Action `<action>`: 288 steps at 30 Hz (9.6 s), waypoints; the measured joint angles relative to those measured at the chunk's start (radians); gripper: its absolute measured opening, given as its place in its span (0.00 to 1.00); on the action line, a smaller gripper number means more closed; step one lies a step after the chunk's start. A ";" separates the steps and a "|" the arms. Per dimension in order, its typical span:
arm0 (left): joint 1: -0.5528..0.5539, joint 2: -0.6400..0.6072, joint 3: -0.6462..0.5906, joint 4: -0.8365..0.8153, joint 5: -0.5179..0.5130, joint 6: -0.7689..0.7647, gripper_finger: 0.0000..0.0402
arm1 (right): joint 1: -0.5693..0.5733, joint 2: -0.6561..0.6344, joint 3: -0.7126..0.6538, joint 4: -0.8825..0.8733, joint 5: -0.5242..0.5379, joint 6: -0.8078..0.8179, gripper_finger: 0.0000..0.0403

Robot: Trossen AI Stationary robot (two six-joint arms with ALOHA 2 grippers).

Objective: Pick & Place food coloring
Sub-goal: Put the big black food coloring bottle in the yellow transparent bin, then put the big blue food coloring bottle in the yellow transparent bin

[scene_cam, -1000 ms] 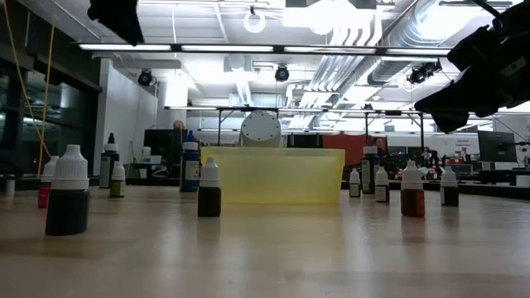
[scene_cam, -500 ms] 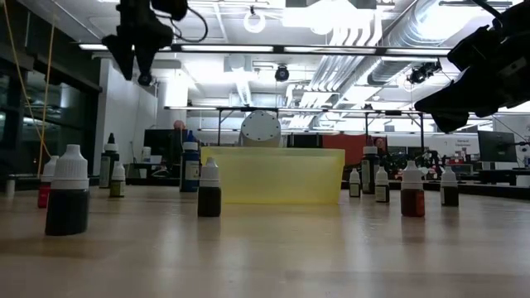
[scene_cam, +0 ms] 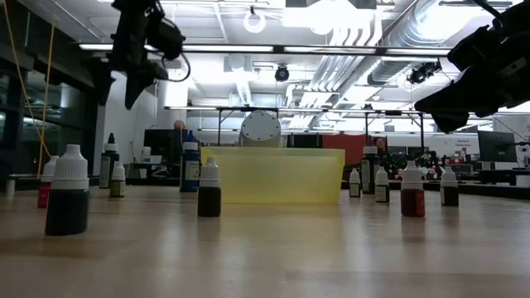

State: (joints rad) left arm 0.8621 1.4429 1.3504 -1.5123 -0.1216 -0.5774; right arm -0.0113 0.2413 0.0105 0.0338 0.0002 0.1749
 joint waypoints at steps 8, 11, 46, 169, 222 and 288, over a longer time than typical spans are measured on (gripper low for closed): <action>0.058 0.000 -0.151 0.174 0.003 -0.029 0.72 | 0.000 0.000 0.000 0.000 0.000 0.000 0.00; 0.082 0.000 -0.193 0.233 -0.010 -0.029 0.72 | 0.000 0.000 0.000 0.000 0.000 0.000 0.00; 0.133 0.000 -0.381 0.484 0.002 -0.400 0.72 | 0.000 0.000 0.000 0.000 0.000 0.000 0.00; -0.466 0.415 0.749 0.134 0.185 0.210 0.27 | 0.000 0.000 0.000 0.000 0.000 0.000 0.00; -0.562 0.911 0.986 0.314 0.006 0.636 0.27 | 0.000 0.001 0.000 0.000 0.000 0.000 0.00; -0.561 0.958 0.985 0.326 -0.046 0.861 0.59 | 0.000 0.000 0.000 0.000 0.000 0.000 0.00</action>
State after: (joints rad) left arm 0.3008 2.4010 2.3352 -1.1867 -0.1680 0.2840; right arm -0.0113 0.2417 0.0105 0.0334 0.0003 0.1749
